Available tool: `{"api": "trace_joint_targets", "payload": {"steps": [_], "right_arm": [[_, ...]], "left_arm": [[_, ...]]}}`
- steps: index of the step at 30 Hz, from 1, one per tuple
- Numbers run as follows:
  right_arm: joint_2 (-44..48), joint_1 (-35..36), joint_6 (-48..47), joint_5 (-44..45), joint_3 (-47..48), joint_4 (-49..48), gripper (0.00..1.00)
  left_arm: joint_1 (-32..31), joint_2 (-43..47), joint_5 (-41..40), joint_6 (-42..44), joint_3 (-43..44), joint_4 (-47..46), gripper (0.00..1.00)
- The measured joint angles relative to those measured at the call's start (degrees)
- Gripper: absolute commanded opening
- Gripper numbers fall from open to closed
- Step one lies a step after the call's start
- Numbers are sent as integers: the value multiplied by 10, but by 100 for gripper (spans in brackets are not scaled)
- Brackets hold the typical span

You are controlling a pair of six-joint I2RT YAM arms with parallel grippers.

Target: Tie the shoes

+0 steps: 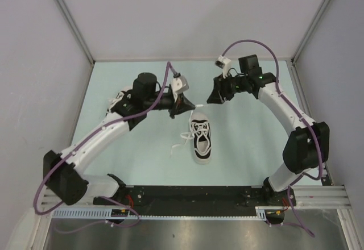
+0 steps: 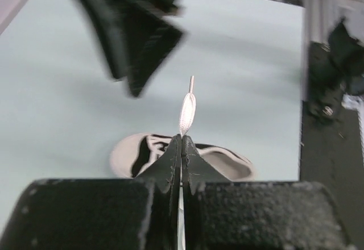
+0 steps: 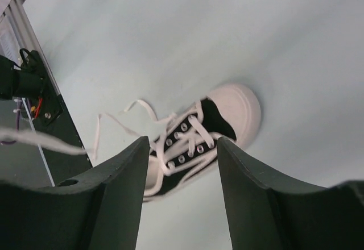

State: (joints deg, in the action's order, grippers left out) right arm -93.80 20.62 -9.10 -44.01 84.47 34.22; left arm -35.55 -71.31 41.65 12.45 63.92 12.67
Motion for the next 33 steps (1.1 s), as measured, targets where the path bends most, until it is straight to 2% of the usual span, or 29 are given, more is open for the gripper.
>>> {"api": "trace_joint_targets", "payload": {"steps": [3, 7, 15, 22, 23, 25, 26, 29, 33], "right_arm": [[17, -37, -13, -8, -37, 27, 56], [37, -44, -25, -19, -87, 55, 54], [53, -14, -24, -15, -156, 57, 56], [56, 31, -23, 11, -171, 51, 56], [56, 33, -23, 16, -171, 49, 56], [56, 38, -23, 23, -171, 46, 56], [56, 41, -23, 27, -171, 43, 56], [55, 47, -21, 33, -171, 37, 57], [51, 51, -21, 35, -171, 28, 58]], "left_arm": [[23, -68, -34, -34, 37, -31, 0], [45, -170, -76, -62, 90, -54, 0], [79, -348, -153, -97, 181, -74, 1], [85, -422, -213, -108, 196, -76, 1], [85, -426, -221, -110, 196, -75, 12], [87, -433, -235, -110, 196, -73, 28], [87, -434, -237, -111, 196, -72, 39], [94, -431, -229, -108, 191, -71, 51], [129, -374, -167, -87, 128, -56, 53]]}}
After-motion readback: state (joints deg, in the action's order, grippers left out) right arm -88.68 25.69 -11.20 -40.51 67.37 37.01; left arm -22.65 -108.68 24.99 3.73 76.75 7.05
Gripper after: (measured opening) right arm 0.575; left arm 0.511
